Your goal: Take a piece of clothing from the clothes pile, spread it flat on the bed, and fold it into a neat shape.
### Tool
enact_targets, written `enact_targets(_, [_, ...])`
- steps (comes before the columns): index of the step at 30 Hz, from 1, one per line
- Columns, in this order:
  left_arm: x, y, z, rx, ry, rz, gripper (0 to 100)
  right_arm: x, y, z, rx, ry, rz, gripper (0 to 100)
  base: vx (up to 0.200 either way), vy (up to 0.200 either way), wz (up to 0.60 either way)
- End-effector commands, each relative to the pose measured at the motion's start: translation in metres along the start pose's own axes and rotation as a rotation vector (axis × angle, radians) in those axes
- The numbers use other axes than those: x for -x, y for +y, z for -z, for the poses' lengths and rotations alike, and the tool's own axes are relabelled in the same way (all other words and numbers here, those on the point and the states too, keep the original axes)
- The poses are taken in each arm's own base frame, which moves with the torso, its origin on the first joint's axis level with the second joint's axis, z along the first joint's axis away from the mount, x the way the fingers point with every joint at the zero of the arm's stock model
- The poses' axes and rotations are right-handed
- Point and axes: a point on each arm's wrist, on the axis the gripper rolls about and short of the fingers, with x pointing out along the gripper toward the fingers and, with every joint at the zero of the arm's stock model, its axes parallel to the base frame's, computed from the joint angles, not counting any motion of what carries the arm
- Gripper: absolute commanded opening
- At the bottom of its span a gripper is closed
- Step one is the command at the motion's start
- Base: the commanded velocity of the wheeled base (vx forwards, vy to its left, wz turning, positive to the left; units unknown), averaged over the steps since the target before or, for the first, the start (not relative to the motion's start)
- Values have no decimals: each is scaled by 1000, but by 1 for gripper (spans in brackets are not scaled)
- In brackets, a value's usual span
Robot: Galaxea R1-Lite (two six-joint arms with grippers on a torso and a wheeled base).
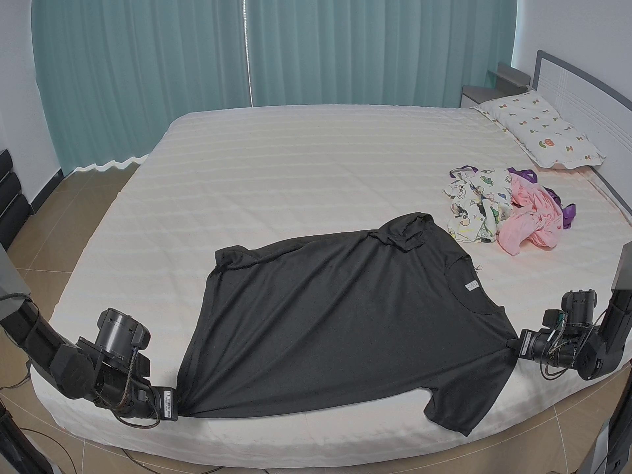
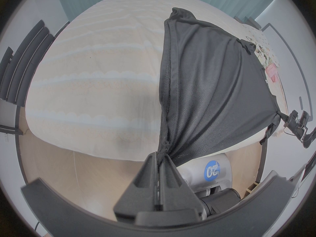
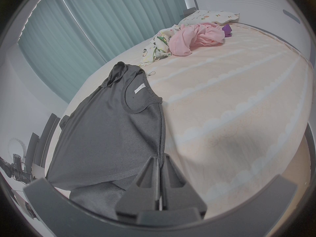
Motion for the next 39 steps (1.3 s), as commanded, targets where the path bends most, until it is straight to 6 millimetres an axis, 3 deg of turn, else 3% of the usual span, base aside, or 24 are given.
enact_targets(1, [-8, 0, 2, -1, 33, -9, 100, -4, 0, 4, 0, 21, -1, 100, 0, 0, 0])
enact_targets(12, [-1, -3, -13, 31, -26, 67, 100, 1, 6, -4, 9, -30, -15, 100, 0, 0, 0])
enact_targets(25, [2, -12, -32, 123, -178, 196, 100, 12, 31, -20, -44, -108, -87, 100, 0, 0, 0])
enact_targets(32, [7, -19, -51, 266, -228, 244, 100, 17, 36, -33, -111, -168, -99, 100, 0, 0, 0])
enact_targets(39, [9, -17, -53, 275, -235, 256, 100, 17, 37, -35, -116, -173, -105, 100, 200, 0, 0])
